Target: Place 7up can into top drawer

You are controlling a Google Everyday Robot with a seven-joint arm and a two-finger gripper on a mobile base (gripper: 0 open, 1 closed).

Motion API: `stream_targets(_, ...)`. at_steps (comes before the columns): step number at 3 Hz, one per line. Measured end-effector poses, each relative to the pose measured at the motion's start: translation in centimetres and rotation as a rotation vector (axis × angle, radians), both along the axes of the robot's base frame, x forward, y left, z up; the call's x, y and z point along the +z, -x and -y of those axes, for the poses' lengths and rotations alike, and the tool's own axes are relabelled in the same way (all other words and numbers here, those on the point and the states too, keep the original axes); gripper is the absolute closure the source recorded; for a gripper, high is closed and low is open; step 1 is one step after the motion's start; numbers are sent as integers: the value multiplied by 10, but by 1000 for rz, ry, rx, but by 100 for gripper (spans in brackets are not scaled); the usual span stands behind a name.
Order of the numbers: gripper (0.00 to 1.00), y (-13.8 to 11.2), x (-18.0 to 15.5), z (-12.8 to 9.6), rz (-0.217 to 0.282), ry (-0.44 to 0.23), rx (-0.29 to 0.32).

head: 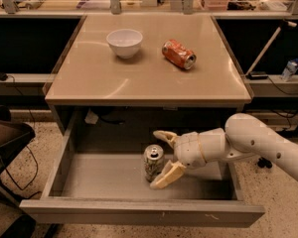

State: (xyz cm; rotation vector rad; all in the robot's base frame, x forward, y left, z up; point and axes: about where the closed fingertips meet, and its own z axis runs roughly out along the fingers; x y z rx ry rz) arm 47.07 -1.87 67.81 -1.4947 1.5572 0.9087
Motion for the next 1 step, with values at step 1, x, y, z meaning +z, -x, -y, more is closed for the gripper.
stream_targets(1,0,0,0,0,0,0,0)
